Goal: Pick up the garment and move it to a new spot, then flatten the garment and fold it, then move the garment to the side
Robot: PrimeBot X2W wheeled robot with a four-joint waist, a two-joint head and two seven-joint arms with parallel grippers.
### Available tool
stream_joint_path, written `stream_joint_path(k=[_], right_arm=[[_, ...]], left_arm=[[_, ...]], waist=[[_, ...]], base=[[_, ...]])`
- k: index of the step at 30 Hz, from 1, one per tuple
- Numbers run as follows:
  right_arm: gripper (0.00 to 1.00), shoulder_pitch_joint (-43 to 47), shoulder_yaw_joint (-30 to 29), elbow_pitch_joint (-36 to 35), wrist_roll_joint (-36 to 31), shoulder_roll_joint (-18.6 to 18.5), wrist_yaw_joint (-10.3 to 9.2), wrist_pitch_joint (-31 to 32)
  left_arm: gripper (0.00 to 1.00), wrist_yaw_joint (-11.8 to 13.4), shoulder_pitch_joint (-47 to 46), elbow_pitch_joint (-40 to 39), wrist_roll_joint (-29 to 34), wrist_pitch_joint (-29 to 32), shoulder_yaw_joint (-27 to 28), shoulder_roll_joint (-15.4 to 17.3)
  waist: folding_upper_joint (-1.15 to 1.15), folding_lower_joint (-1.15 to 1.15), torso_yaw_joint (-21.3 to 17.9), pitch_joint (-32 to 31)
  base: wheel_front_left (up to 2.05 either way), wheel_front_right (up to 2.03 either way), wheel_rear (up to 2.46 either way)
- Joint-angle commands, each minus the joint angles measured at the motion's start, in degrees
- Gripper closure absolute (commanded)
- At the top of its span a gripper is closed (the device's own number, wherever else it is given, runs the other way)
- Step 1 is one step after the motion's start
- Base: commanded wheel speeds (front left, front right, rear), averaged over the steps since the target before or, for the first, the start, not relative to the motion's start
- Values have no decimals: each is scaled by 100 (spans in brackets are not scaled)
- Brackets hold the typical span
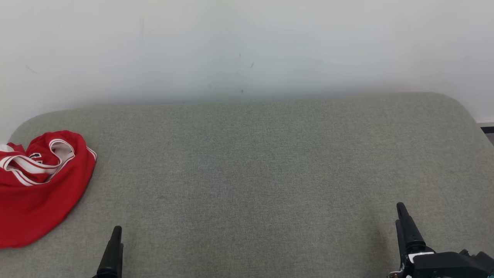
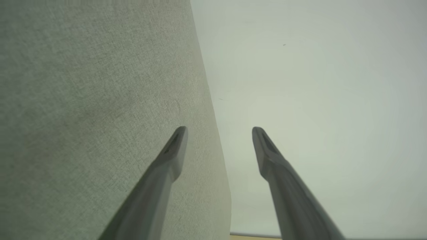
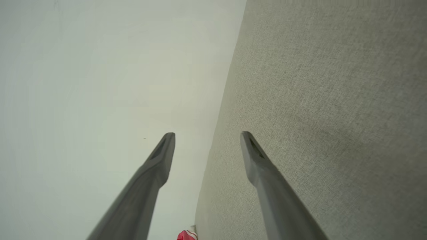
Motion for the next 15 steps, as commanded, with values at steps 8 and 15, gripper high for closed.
stream_joint_path(k=[8,15], right_arm=[[0,-45,102,-109,-1225,-12,16,-230],[0,7,185,-68,-2171,-11,17,-381]], left_arm=[[0,67,63,-172,1138,-227,-72,36],[0,86,162,-230,1936,-381,-133,23]], waist=[[0,0,9,-39],[0,0,28,-99]], base=[[0,0,0],[0,0,0]])
